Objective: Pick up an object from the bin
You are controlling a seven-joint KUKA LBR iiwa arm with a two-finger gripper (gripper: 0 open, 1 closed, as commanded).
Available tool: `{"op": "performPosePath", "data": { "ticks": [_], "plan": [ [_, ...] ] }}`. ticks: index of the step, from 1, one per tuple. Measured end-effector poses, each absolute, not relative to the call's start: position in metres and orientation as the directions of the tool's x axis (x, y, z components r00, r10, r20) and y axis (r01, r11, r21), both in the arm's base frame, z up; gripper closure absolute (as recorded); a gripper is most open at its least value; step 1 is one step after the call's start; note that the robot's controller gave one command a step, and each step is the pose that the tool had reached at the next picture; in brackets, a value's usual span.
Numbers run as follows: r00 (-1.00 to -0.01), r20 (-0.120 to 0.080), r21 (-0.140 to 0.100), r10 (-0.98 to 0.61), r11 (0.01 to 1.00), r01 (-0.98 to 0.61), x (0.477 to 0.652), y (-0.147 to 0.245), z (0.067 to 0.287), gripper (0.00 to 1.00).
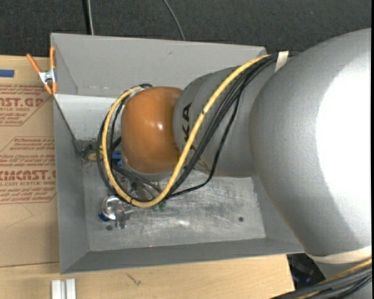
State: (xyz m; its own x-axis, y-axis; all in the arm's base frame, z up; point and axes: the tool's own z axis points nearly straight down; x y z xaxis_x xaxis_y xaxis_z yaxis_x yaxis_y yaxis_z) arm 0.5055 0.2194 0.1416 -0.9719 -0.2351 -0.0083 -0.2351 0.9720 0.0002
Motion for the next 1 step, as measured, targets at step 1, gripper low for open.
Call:
{"op": "performPosePath", "data": {
  "ticks": [1],
  "plan": [
    [-0.975,-0.011,0.003,-0.221,0.975,-0.221,0.5127,0.2221,0.2471,1.00]
  ]
}}
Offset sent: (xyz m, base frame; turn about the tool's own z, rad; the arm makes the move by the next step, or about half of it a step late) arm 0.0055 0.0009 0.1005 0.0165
